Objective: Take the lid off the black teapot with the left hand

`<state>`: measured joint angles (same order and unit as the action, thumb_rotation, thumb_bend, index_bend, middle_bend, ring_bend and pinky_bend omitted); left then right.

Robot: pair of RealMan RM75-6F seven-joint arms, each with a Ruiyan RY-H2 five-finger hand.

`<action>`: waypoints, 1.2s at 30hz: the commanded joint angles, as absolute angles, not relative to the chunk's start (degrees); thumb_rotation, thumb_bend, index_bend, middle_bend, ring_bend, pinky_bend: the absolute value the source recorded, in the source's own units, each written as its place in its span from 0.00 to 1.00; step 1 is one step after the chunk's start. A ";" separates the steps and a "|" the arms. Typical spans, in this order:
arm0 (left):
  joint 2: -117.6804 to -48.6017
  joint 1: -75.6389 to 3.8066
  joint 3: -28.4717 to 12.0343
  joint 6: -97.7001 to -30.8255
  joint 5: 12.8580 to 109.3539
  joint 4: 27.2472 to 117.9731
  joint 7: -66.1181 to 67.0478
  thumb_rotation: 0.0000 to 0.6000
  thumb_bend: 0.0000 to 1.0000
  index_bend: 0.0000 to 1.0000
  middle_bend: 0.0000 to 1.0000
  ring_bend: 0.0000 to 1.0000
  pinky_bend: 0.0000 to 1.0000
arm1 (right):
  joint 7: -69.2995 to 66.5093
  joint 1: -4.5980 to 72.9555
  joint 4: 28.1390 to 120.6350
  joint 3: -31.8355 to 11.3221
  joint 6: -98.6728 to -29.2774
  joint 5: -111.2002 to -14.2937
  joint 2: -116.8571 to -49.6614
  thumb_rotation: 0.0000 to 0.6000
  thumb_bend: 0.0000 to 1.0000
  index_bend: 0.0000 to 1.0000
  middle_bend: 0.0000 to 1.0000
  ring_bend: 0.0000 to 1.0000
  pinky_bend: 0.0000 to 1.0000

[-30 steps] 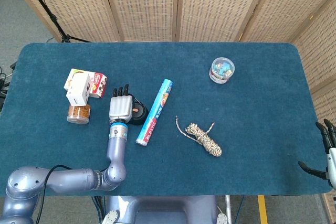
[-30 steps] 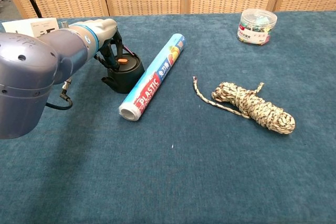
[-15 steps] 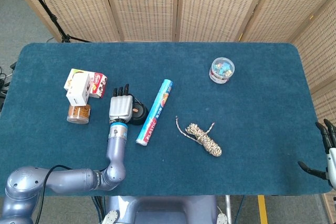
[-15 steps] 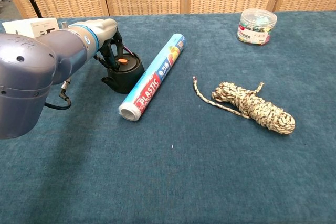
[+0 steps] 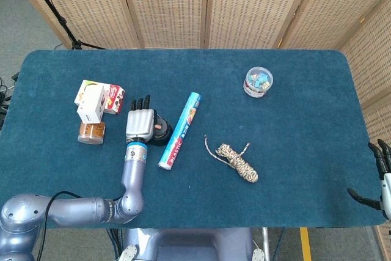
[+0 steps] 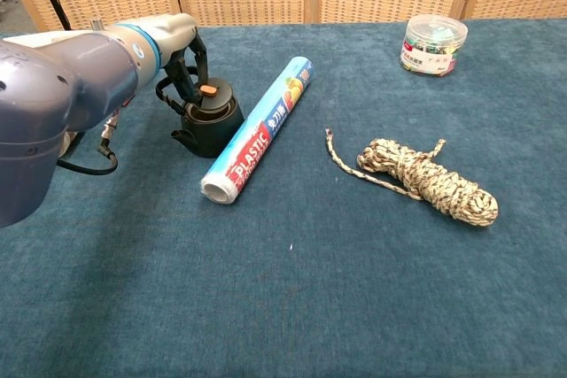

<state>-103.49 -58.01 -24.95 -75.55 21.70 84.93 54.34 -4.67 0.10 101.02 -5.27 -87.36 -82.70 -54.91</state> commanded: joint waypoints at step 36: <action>-75.47 -36.89 0.11 -60.49 70.93 99.98 13.38 1.00 0.40 0.64 0.00 0.00 0.00 | 0.05 0.46 101.82 -3.85 -86.86 -84.75 -56.44 1.00 0.00 0.00 0.00 0.00 0.00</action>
